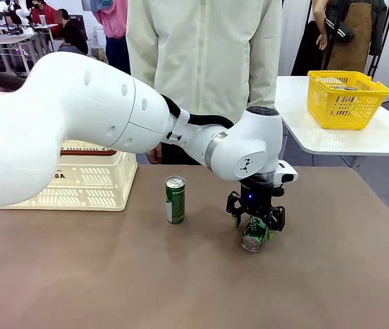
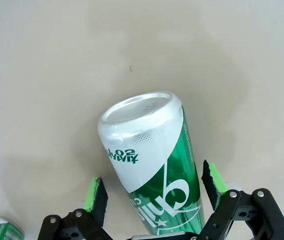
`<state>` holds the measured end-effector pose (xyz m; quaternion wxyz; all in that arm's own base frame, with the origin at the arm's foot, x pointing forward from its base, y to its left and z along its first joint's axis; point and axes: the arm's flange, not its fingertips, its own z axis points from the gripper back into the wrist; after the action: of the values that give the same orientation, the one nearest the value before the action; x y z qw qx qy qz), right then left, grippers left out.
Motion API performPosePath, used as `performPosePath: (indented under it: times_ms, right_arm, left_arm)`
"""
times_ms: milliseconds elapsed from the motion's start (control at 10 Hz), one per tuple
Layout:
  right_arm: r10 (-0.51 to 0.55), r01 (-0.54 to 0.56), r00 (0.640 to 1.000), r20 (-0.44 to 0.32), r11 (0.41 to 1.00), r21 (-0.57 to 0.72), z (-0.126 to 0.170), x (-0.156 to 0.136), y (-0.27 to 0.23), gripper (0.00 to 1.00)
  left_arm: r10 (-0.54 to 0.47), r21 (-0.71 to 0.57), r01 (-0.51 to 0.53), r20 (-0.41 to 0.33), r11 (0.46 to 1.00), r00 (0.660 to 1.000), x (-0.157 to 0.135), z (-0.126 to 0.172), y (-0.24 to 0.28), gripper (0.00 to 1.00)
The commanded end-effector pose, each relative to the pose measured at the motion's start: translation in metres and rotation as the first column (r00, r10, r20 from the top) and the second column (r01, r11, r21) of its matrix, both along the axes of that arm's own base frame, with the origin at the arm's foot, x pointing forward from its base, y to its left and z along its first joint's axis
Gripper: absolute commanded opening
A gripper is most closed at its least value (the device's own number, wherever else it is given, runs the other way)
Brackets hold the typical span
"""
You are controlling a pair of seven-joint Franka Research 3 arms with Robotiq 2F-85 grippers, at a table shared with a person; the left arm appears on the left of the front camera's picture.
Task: Place the drinks into the Shopping basket.
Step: Pick up one drink and place it into the Shopping basket.
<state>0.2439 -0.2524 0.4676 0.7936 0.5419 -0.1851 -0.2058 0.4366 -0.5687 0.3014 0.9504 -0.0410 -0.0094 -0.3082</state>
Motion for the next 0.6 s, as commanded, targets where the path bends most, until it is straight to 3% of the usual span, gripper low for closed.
performPosePath:
  times_ms: [0, 100, 500]
  right_arm:
    - [0.005, -0.005, 1.000, 0.017, 1.000, -0.002, -0.0002, -0.0010, -0.0014, 1.00]
    - [0.005, -0.005, 1.000, 0.017, 1.000, -0.002, -0.0002, -0.0010, -0.0014, 1.00]
    - [0.005, -0.005, 1.000, 0.017, 1.000, -0.002, -0.0002, -0.0010, -0.0014, 1.00]
  left_arm:
    - [-0.004, 0.028, 0.003, 0.025, 1.000, 1.000, 0.0026, -0.0002, -0.0029, 0.51]
    - [-0.006, 0.021, 0.006, 0.023, 1.000, 1.000, 0.0022, -0.0004, -0.0030, 0.00]
    - [-0.019, 0.021, 0.018, 0.023, 1.000, 1.000, 0.0007, -0.0019, -0.0043, 0.00]
